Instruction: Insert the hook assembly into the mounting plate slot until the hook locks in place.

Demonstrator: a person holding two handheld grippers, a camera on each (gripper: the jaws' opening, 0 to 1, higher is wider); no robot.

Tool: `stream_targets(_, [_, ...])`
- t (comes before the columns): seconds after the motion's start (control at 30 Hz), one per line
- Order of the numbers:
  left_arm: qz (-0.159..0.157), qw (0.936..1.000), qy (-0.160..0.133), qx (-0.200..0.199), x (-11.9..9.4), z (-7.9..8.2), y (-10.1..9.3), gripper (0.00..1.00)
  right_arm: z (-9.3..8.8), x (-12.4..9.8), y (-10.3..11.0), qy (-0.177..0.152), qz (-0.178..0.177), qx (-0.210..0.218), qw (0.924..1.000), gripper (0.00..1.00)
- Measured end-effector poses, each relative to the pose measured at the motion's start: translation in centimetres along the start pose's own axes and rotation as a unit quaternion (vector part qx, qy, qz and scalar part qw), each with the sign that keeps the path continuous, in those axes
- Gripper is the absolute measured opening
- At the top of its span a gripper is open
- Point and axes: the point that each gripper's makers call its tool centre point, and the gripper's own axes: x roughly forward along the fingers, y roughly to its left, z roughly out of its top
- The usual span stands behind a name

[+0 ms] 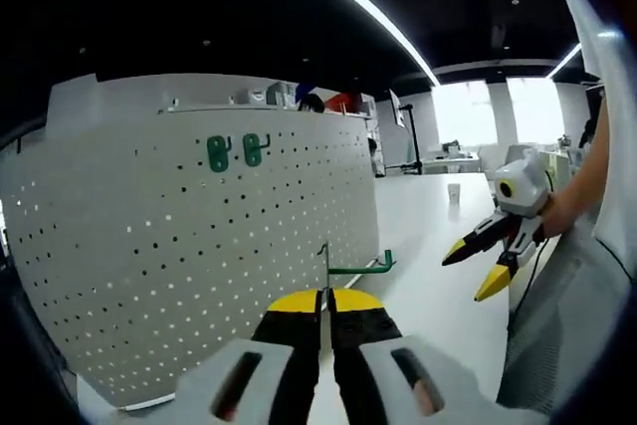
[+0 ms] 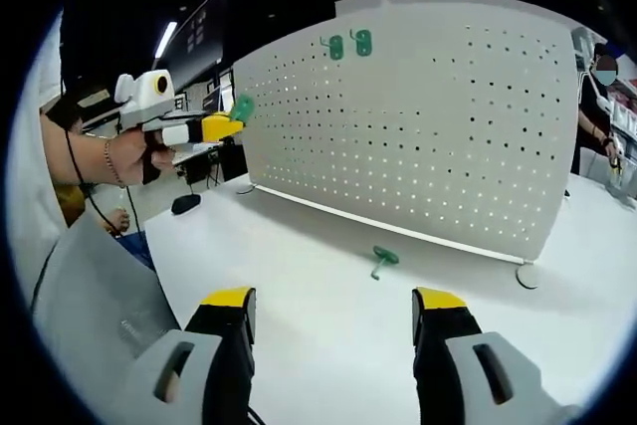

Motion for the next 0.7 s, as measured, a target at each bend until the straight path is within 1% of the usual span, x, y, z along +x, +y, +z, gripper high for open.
stream_targets(0.3, [0.021, 0.9995, -0.021, -0.011, -0.6, 1.3, 0.2, 0.02, -0.1, 0.0, 0.0, 0.001, 0.002, 0.007, 1.0, 0.61])
stream_targets(0.47, [0.026, 0.9992, -0.029, -0.007, -0.9, 1.9, 0.2, 0.02, -0.3, 0.0, 0.0, 0.004, 0.002, 0.008, 1.0, 0.61])
stream_targets(0.7, [0.032, 0.9991, -0.027, -0.01, -1.2, 1.7, 0.2, 0.02, -0.2, 0.1, 0.1, 0.002, 0.004, 0.007, 1.0, 0.61])
